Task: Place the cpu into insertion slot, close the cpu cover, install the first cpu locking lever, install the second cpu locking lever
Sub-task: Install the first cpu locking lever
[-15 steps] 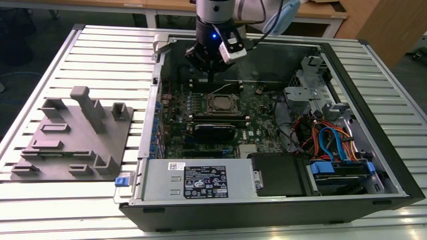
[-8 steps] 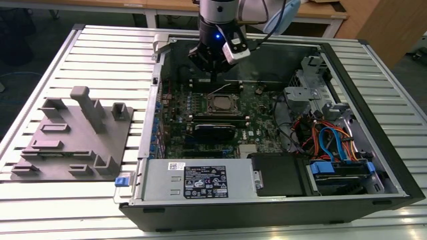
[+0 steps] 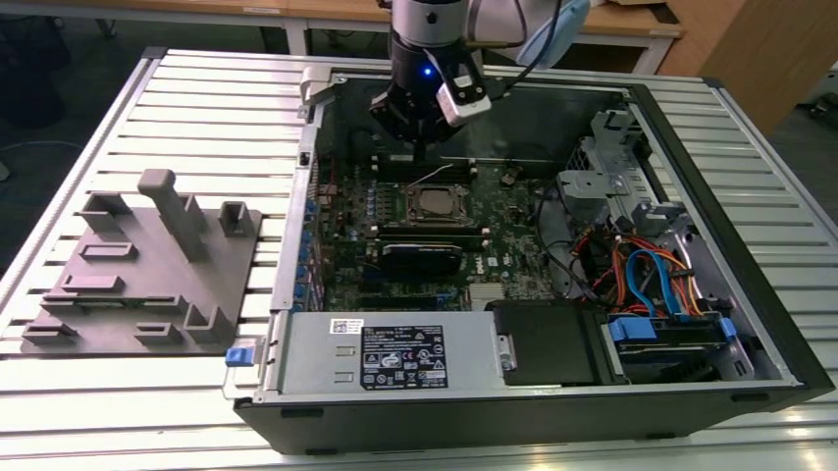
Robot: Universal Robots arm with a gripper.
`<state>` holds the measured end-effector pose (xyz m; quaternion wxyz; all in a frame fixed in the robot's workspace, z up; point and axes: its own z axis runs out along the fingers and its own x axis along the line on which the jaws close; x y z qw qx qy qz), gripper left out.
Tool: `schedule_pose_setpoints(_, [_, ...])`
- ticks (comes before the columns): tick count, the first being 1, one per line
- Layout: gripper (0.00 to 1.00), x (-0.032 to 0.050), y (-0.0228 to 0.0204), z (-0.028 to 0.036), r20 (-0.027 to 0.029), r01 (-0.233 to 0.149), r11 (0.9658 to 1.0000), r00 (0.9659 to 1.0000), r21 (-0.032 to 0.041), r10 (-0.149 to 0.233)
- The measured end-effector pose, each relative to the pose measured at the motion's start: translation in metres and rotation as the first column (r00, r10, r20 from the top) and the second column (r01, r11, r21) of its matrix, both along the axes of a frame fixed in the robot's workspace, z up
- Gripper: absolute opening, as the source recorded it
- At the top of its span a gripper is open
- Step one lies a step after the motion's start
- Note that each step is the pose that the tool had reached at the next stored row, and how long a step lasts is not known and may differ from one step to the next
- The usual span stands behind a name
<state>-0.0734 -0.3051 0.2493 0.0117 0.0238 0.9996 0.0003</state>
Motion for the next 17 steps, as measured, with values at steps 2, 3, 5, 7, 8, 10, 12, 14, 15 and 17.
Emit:
schedule_pose_setpoints(2, [0.10,0.0000,-0.0019,-0.0010,-0.0002,0.001,0.9998,1.0000,0.0176,-0.001])
schedule_pose_setpoints(3, [0.10,0.0001,-0.0028,-0.0016,-0.0004,0.002,0.9997,1.0000,0.0262,-0.002])
schedule_pose_setpoints(5, [0.10,0.0002,-0.0045,-0.0031,-0.0002,0.004,0.9991,1.0000,0.0419,-0.004])
schedule_pose_setpoints(7, [0.10,0.0020,-0.0048,-0.0048,-0.0001,0.004,0.9990,1.0000,0.0437,-0.004])
schedule_pose_setpoints(8, [0.10,0.0029,-0.0048,-0.0055,-0.0003,0.004,0.9990,1.0000,0.0435,-0.004])
schedule_pose_setpoints(10, [0.10,0.0053,-0.0047,-0.0072,-0.0002,0.004,0.9990,1.0000,0.0435,-0.004])
schedule_pose_setpoints(12, [0.10,0.0071,-0.0046,-0.0090,-0.0003,0.004,0.9990,1.0000,0.0436,-0.004])
schedule_pose_setpoints(14, [0.10,0.0085,-0.0046,-0.0110,-0.0003,0.004,0.9990,1.0000,0.0434,-0.004])
schedule_pose_setpoints(15, [0.10,0.0093,-0.0046,-0.0121,-0.0003,0.004,0.9990,1.0000,0.0435,-0.004])
schedule_pose_setpoints(17, [0.10,0.0128,-0.0046,-0.0137,-0.0003,0.004,0.9990,1.0000,0.0436,-0.004])
